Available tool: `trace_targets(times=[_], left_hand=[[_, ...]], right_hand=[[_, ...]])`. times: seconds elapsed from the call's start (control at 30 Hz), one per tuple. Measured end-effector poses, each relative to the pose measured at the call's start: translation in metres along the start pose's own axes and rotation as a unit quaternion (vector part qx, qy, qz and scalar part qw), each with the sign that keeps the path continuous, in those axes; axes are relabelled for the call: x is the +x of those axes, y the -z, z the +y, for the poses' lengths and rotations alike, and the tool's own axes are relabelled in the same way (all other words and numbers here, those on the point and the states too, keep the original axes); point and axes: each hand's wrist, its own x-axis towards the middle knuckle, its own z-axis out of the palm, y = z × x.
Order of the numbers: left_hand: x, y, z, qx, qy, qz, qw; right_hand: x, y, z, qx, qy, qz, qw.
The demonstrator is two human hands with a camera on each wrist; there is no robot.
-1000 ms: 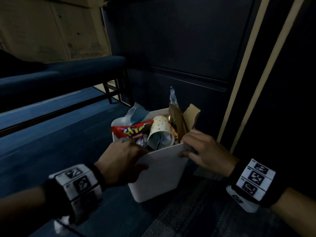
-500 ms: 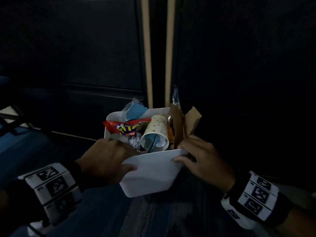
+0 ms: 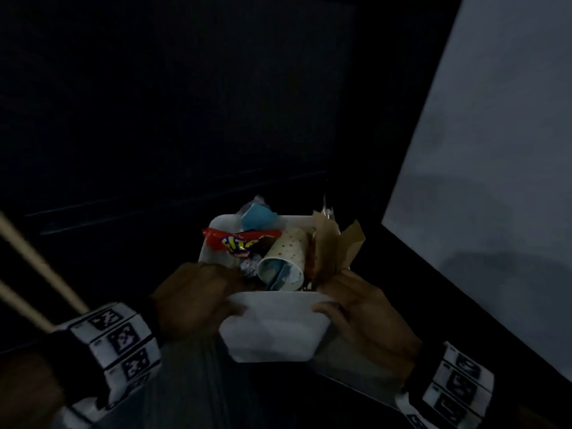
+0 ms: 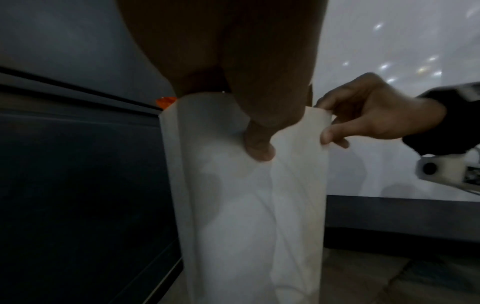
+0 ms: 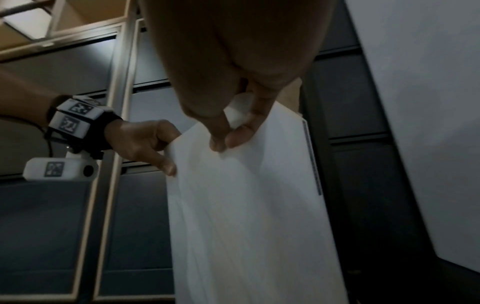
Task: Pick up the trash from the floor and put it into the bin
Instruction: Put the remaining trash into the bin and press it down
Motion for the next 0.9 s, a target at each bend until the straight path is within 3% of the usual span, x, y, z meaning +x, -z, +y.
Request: trace_targets(times=[0.17, 0.27, 0.37, 0.57, 0.67, 0.73, 0.83, 0.9], left_hand=[[0.089, -0.034, 0.020, 0.020, -0.095, 0.018, 0.995], [0.131, -0.048, 0.024, 0.022, -0.125, 0.003, 0.992], [0.166, -0.062, 0.018, 0.050, -0.161, -0.019, 0.985], [0.217, -0.076, 0.005, 0.093, -0.256, 0.059, 0.960], [0.235, -0.070, -0.001, 0.161, -0.207, 0.077, 0.962], [0.239, -0.065, 0.000, 0.186, -0.156, 0.054, 0.969], [0.248, -0.064, 0.004, 0.219, -0.077, -0.044, 0.972], [0.253, -0.068, 0.000, 0.208, -0.057, -0.068, 0.974]], right_hand=[[-0.038, 0.023, 0.031, -0.089, -0.031, 0.114, 0.989], [-0.047, 0.019, 0.038, -0.179, -0.062, 0.089, 0.978], [-0.059, 0.002, 0.048, -0.169, -0.102, 0.064, 0.978], [-0.050, -0.012, 0.055, -0.198, -0.125, 0.075, 0.969], [-0.036, -0.015, 0.066, -0.176, -0.119, 0.069, 0.975], [-0.026, -0.017, 0.074, -0.143, -0.123, 0.068, 0.980], [-0.014, -0.022, 0.086, -0.082, -0.116, 0.070, 0.987], [-0.009, -0.022, 0.091, -0.073, -0.105, 0.083, 0.988]])
